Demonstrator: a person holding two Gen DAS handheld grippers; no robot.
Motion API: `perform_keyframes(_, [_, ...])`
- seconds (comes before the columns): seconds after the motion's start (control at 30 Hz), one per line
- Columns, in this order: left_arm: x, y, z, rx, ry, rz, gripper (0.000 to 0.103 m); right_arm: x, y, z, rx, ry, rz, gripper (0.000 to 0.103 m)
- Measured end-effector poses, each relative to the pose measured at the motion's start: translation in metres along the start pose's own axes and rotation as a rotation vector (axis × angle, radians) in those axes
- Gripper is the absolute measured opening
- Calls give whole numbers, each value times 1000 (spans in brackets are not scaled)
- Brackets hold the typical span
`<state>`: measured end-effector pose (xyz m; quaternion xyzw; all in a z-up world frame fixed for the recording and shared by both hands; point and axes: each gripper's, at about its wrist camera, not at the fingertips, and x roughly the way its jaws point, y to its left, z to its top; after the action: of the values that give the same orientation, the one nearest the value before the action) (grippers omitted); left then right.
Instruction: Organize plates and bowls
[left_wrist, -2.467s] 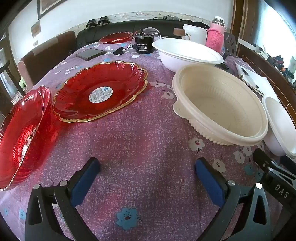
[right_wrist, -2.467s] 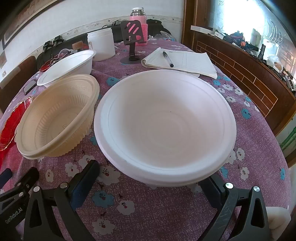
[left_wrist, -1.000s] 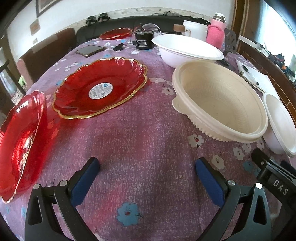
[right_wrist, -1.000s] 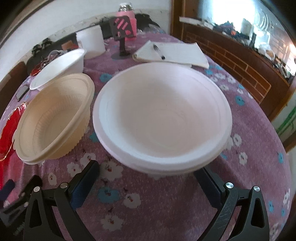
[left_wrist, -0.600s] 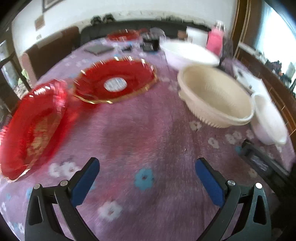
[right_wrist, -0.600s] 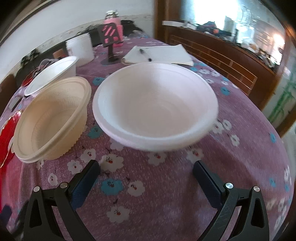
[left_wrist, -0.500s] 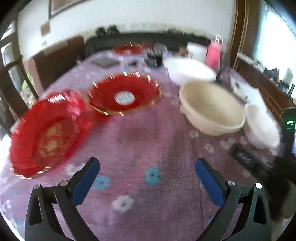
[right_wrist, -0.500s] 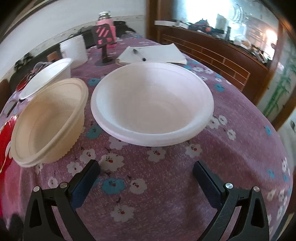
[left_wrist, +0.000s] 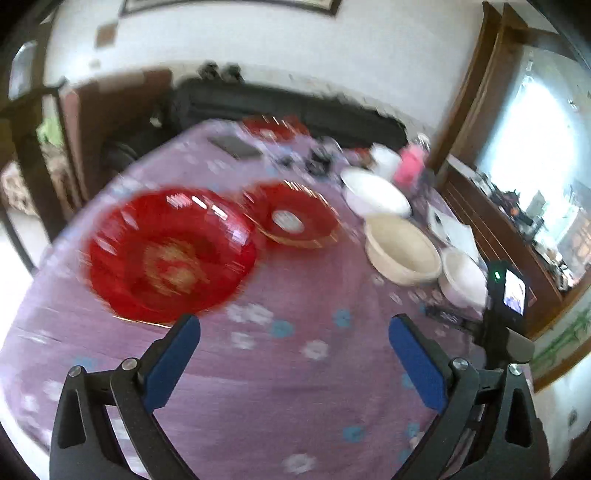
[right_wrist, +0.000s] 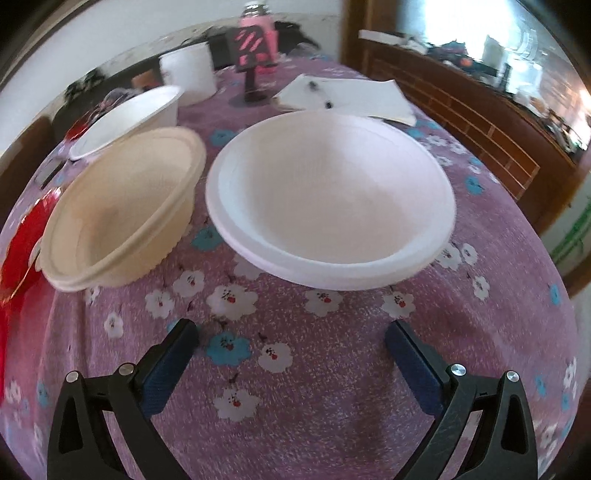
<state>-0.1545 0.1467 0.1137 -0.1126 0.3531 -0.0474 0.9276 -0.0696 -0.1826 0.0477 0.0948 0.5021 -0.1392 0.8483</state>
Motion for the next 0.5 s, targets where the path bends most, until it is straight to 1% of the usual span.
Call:
perform_keyframes(0.03, [-13, 5, 4, -1, -33, 14, 102, -9, -4, -2, 15, -24, 56, 86])
perform_keyframes(0.07, [-34, 16, 12, 0, -81, 30, 102, -18, -7, -4, 31, -37, 111, 70])
perform_keyframes(0.1, [-50, 22, 18, 0, -115, 43, 102, -32, -10, -5, 50, -50, 171, 69])
perform_keyframes(0.13, [-67, 30, 26, 0, -152, 58, 102, -44, -10, -5, 61, -71, 213, 69])
perform_keyframes(0.17, [-92, 40, 38, -6, -209, 82, 102, -60, -9, -4, 56, -103, 256, 69])
perform_keyframes(0.23, [-132, 56, 55, -16, -309, 125, 102, -98, 2, 1, 1, -192, 292, 69])
perform_keyframes(0.27, [-160, 64, 67, -18, -369, 160, 103, -124, 10, 3, -34, -267, 302, 69])
perform_keyframes(0.3, [-176, 69, 75, -16, -397, 191, 103, -155, 18, 4, -67, -361, 336, 70])
perform_keyframes(0.33, [-192, 73, 83, -15, -422, 224, 103, -175, 23, 4, -83, -423, 367, 72])
perform_keyframes(0.37, [-211, 79, 93, -10, -459, 266, 103, -199, 29, 4, -98, -499, 406, 85])
perform_keyframes(0.4, [-221, 83, 99, -4, -484, 299, 103, -216, 36, 4, -97, -558, 455, 96])
perform_keyframes(0.43, [-229, 88, 106, 2, -504, 340, 103, -226, 39, 4, -91, -599, 519, 103])
perform_keyframes(0.47, [-236, 94, 115, 3, -514, 397, 103, -230, 45, 5, -93, -611, 582, 103])
perform_keyframes(0.5, [-235, 100, 121, -5, -504, 414, 103, -229, 54, 10, -103, -593, 638, 103])
